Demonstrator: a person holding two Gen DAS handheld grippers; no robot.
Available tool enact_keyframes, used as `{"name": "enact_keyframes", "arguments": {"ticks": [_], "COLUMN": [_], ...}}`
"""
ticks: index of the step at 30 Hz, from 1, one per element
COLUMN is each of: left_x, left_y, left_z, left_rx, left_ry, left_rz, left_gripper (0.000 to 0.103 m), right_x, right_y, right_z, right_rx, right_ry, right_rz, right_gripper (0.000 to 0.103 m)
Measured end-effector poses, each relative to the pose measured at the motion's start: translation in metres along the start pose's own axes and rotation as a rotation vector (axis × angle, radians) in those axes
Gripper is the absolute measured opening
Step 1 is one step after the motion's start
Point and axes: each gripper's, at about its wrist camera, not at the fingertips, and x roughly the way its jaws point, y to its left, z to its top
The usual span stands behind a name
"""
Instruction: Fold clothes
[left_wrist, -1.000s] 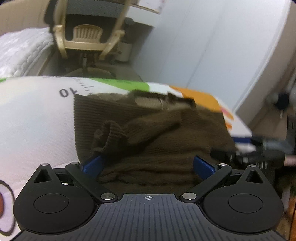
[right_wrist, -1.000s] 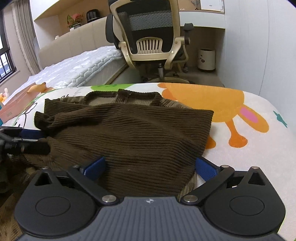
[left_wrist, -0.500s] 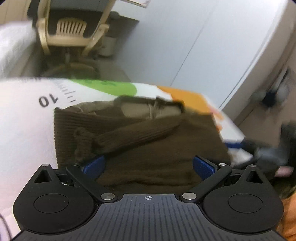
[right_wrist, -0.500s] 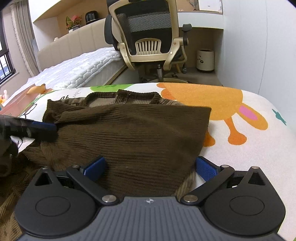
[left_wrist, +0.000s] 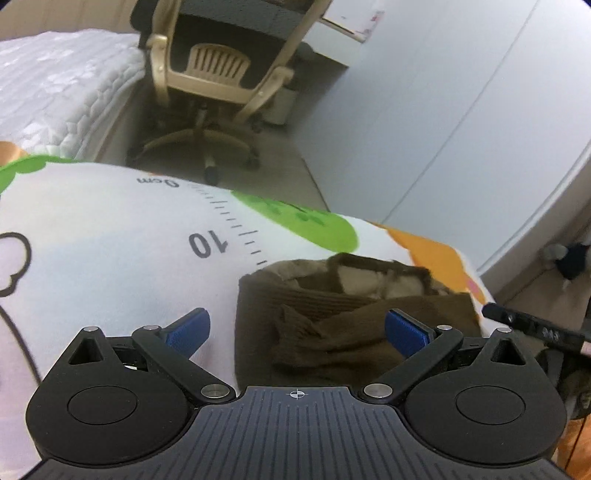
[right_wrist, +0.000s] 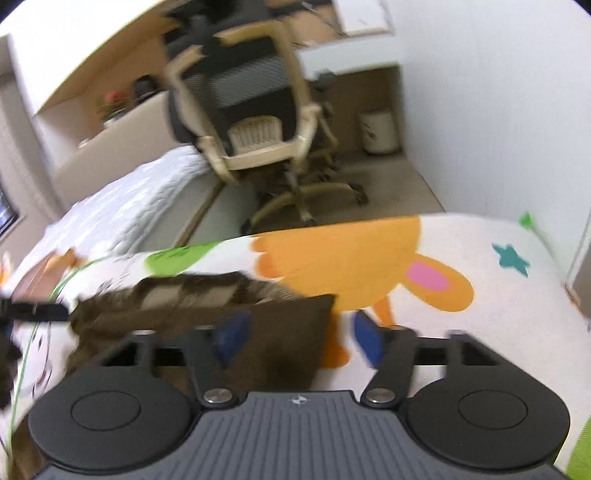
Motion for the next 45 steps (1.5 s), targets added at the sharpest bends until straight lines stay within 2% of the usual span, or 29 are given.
{"name": "enact_keyframes", "arguments": {"ticks": [3,5,6,7,8,9,10,11,13,16,19,22,24,25,26,27,28,29,31,33,34,36,38,40,42,45], "left_x": [0.014,0.021,0.025,0.030,0.033,0.032,0.031,0.026,0.001,-0.059,-0.116,-0.148,-0.157,-0.161,-0.164,-0.169,-0.174,-0.180,-0.189,-0.192,-0.187,-0.176,-0.153,-0.126,-0.101,-0.084], "left_y": [0.001,0.001,-0.001,-0.003,-0.005,-0.006,-0.008,-0.009,-0.016,-0.032,-0.045,-0.053,-0.055,-0.056,-0.055,-0.053,-0.049,-0.045,-0.037,-0.027,-0.022,-0.011,-0.006,-0.004,-0.008,-0.009], "left_z": [-0.004,-0.007,-0.009,-0.012,-0.013,-0.014,-0.014,-0.013,-0.011,-0.019,-0.048,-0.090,-0.120,-0.136,-0.149,-0.163,-0.172,-0.180,-0.188,-0.183,-0.178,-0.167,-0.155,-0.146,-0.139,-0.123], "left_rx": [-0.043,-0.044,-0.027,-0.008,0.010,0.017,0.024,0.016,0.033,0.115,0.197,0.249,0.271,0.282,0.289,0.295,0.294,0.293,0.268,0.213,0.161,0.053,-0.034,-0.094,-0.114,-0.111], "left_ry": [-0.019,-0.028,-0.028,-0.028,-0.037,-0.040,-0.042,-0.046,-0.088,-0.160,-0.198,-0.173,-0.112,-0.074,-0.047,-0.016,0.002,0.019,0.033,0.009,0.000,-0.018,-0.014,-0.003,0.014,0.012], "left_rz": [0.031,0.069,0.099,0.131,0.153,0.131,0.105,0.088,0.037,-0.060,-0.110,-0.118,-0.120,-0.124,-0.136,-0.159,-0.182,-0.205,-0.252,-0.269,-0.267,-0.259,-0.255,-0.253,-0.259,-0.262], "left_gripper": [0.102,0.095,0.087,0.068,0.061,0.049,0.021,0.016,0.014,0.014,0.014,0.015,0.023,0.037,0.055,0.065,0.077,0.084,0.092,0.095,0.095,0.095,0.096,0.096,0.096,0.096], "right_x": [0.029,0.045,0.048,0.051,0.052,0.052,0.052,0.045,0.017,-0.054,-0.122,-0.167,-0.183,-0.189,-0.194,-0.199,-0.206,-0.214,-0.229,-0.238,-0.238,-0.232,-0.208,-0.177,-0.144,-0.101], "right_y": [-0.004,0.001,0.005,0.010,0.015,0.019,0.024,0.030,0.041,0.053,0.062,0.071,0.077,0.079,0.078,0.078,0.077,0.073,0.068,0.060,0.055,0.045,0.036,0.029,0.027,0.031], "right_z": [0.005,0.002,-0.001,-0.003,-0.003,-0.003,-0.003,-0.002,-0.001,-0.009,-0.034,-0.081,-0.117,-0.132,-0.147,-0.162,-0.173,-0.180,-0.185,-0.177,-0.170,-0.155,-0.141,-0.130,-0.123,-0.115], "right_rx": [0.044,0.041,0.021,-0.007,-0.030,-0.047,-0.064,-0.086,-0.132,-0.174,-0.214,-0.289,-0.389,-0.432,-0.468,-0.504,-0.520,-0.523,-0.518,-0.468,-0.415,-0.287,-0.149,-0.050,-0.010,0.006], "right_ry": [0.027,0.038,0.025,0.017,0.022,0.032,0.041,0.034,-0.009,-0.104,-0.170,-0.166,-0.119,-0.088,-0.055,-0.022,-0.001,0.006,-0.004,-0.040,-0.061,-0.092,-0.085,-0.066,-0.051,-0.001], "right_rz": [-0.016,-0.021,-0.032,-0.044,-0.044,-0.039,-0.034,-0.037,-0.038,0.009,0.041,0.032,-0.017,-0.030,-0.033,-0.037,-0.026,-0.008,0.019,0.048,0.071,0.128,0.177,0.188,0.184,0.232], "right_gripper": [0.052,0.054,0.054,0.050,0.031,0.020,0.016,0.014,0.013,0.012,0.012,0.013,0.015,0.021,0.032,0.041,0.061,0.071,0.071,0.078,0.082,0.083,0.083,0.083,0.083,0.085]}}
